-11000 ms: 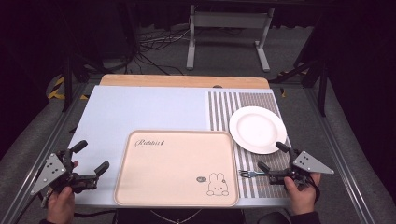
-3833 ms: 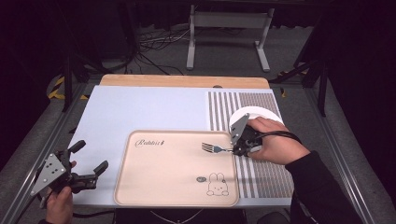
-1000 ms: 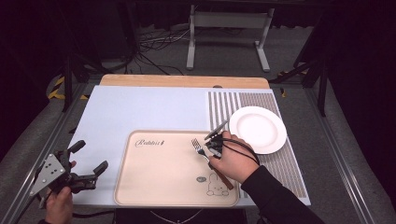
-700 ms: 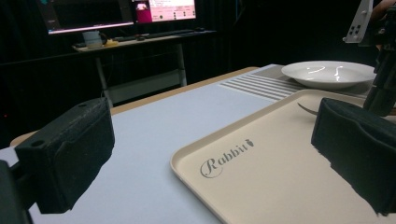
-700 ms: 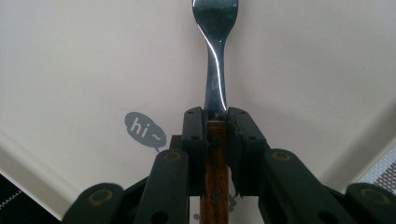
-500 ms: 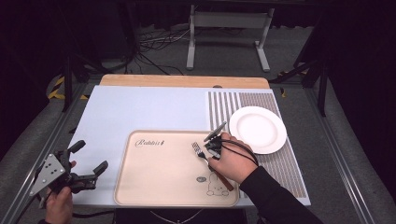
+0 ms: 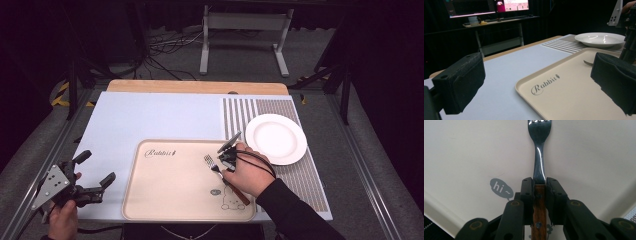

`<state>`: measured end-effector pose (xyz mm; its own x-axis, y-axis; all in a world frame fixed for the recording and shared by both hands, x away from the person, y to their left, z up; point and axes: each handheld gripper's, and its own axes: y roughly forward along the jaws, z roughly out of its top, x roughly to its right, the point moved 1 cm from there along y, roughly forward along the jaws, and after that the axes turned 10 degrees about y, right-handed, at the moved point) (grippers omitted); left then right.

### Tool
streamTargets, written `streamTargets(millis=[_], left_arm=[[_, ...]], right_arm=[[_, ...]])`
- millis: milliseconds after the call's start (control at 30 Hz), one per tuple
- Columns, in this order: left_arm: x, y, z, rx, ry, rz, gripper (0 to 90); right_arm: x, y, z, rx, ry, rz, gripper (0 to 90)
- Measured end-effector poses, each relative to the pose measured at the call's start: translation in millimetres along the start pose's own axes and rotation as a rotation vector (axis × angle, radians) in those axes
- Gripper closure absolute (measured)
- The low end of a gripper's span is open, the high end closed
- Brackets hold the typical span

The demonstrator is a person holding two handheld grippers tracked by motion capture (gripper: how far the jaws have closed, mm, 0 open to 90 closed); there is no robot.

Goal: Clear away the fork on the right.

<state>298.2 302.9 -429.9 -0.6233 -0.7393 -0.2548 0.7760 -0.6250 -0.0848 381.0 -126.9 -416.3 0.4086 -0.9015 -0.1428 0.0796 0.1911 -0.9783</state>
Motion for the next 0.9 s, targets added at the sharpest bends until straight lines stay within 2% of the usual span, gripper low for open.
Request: streamTargets(millis=[267, 433, 533, 600, 633, 700, 800, 900], left_arm=[[0.3, -0.1, 0.1, 0.0, -0.002, 0.0, 0.2], [0.4, 0.1, 0.0, -0.001, 0.0, 0.0, 0.2], [0.6, 0.3, 0.0, 0.0, -0.002, 0.0, 0.2], [0.5, 0.2, 0.0, -0.002, 0.0, -0.001, 0.2], [0.5, 0.3, 0.0, -0.001, 0.001, -0.001, 0.2], [0.6, 0.5, -0.1, -0.002, 0.001, -0.001, 0.2], [0.5, 0.5, -0.1, -0.002, 0.001, 0.0, 0.2], [1.0, 0.8, -0.1, -0.002, -0.003, -0.001, 0.2]], right_arm=[[-0.9, 0.1, -0.3, 0.01, -0.008, 0.006, 71.2], [-1.8, -2.0, -0.4, 0.029, -0.03, 0.011, 66.5], [-2.5, -3.9, 0.5, 0.079, -0.06, 0.017, 59.2], [-3.3, -5.2, 1.5, 0.131, -0.089, 0.032, 47.9], [-3.4, -4.9, 3.2, 0.188, -0.131, 0.045, 39.9], [-3.7, -5.5, 4.7, 0.235, -0.168, 0.058, 37.3], [-4.8, -5.6, 6.3, 0.27, -0.228, 0.075, 31.4], [-6.5, -4.8, 8.5, 0.311, -0.274, 0.1, 30.0]])
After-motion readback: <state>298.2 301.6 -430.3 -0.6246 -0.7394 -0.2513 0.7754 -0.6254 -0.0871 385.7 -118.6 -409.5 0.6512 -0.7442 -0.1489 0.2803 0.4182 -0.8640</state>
